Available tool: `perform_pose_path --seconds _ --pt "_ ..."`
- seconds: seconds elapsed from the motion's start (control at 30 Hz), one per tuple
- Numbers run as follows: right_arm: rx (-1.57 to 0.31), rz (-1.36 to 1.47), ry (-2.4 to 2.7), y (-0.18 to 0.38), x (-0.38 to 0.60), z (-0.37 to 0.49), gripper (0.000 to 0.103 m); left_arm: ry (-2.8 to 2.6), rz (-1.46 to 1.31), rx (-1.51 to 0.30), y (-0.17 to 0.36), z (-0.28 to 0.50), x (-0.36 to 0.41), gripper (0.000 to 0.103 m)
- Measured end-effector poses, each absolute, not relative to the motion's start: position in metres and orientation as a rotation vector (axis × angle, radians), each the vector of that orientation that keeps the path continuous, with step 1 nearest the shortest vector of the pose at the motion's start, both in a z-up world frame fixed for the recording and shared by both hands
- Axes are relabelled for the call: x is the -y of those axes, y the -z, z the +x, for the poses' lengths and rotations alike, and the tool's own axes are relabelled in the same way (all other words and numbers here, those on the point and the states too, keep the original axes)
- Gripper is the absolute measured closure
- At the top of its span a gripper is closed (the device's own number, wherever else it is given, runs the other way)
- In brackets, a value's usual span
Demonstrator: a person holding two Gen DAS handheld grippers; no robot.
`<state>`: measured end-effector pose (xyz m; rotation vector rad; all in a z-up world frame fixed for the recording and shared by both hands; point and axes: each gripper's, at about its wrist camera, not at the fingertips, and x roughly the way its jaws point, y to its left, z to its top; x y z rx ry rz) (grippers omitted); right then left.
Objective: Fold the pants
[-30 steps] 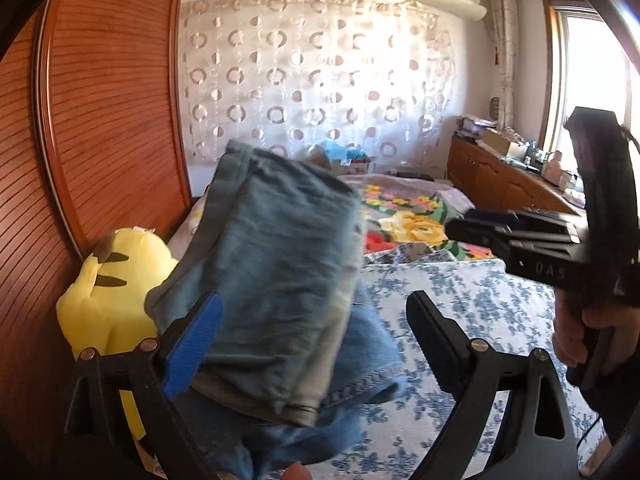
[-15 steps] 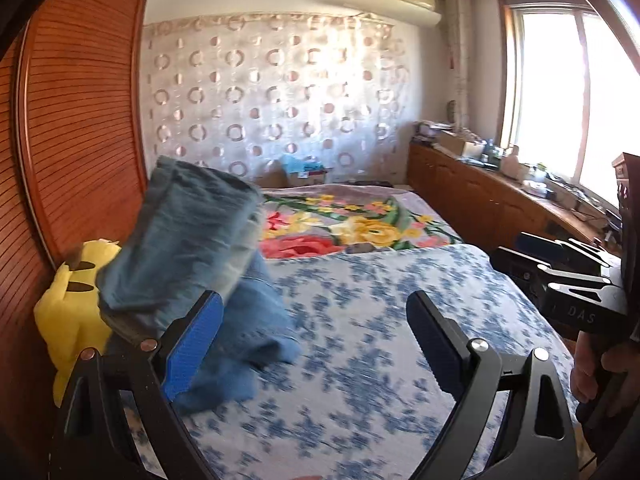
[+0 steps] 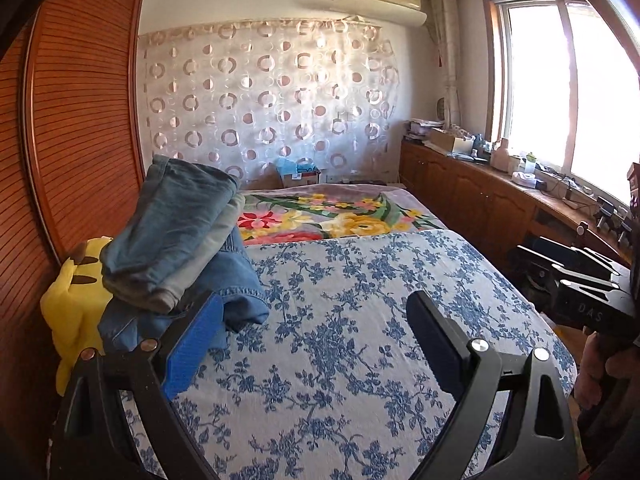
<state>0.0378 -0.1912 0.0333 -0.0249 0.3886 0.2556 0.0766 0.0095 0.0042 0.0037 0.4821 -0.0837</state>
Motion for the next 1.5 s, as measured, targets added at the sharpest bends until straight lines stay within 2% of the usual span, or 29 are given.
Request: perform_pose_path --seconds 1.5 --pt "-0.352 -0.038 -0.262 -0.018 0.209 0.047 0.041 0.067 0.009 -0.474 -0.009 0.065 -0.011 0.009"
